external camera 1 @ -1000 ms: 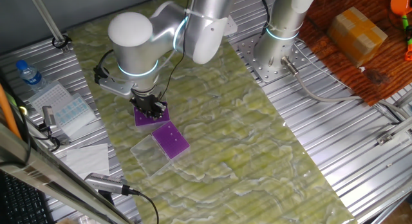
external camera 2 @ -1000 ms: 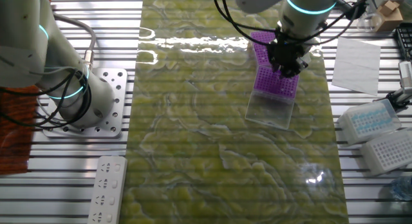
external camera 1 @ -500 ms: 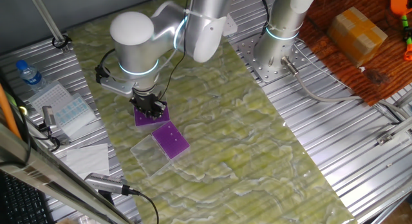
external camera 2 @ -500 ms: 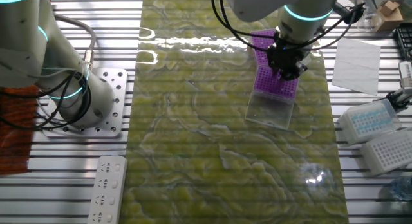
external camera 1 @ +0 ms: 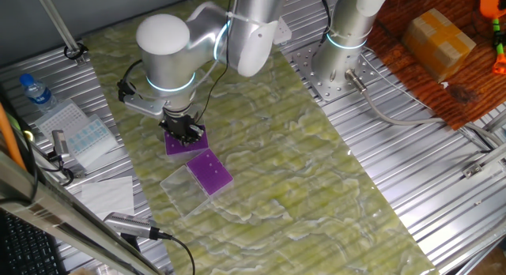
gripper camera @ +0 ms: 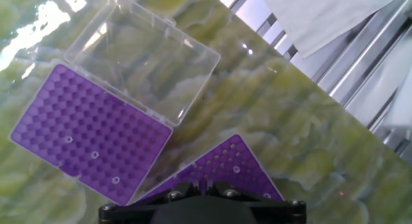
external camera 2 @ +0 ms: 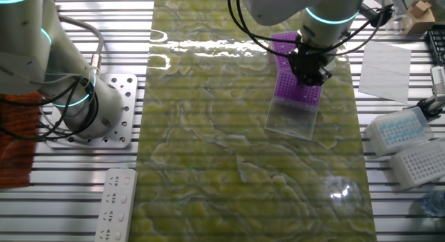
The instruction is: Transfer all small pipette tips from one holder to another
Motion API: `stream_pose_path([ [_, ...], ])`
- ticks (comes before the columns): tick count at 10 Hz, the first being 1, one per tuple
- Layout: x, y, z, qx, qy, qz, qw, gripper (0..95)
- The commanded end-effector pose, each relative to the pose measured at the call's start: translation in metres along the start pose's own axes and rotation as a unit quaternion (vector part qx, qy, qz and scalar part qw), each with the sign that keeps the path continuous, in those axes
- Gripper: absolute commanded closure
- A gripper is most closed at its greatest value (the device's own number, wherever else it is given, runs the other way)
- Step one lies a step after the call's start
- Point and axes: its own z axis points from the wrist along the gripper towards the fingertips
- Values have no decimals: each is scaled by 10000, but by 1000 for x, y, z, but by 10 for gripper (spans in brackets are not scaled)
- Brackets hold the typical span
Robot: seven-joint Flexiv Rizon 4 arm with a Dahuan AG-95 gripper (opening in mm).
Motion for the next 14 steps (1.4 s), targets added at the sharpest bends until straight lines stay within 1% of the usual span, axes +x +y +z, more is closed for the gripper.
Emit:
stream_pose_path([
  [1, -1, 1, -12, -77, 68, 20, 9999, 950],
  [2, -3, 2, -27, -143, 163, 19, 9998, 950],
  [3, -5, 4, -41, -170, 211, 61, 9996, 950],
  [4, -6, 7, -47, -190, 205, 123, 9995, 950],
  [5, -14, 17, -61, -237, 252, 311, 9989, 950],
  [6, -26, 31, -68, -247, 264, 581, 9977, 950],
  [8, -47, 53, -67, -264, 209, 981, 9946, 950],
  [10, -65, 74, -60, -251, 178, 1337, 9905, 950],
  [11, -68, 80, -58, -244, 174, 1417, 9895, 950],
  [12, -71, 93, -50, -226, 138, 1575, 9872, 950],
  [13, -71, 93, -50, -226, 138, 1575, 9872, 950],
  [14, -72, 106, -40, -198, 107, 1698, 9852, 950],
])
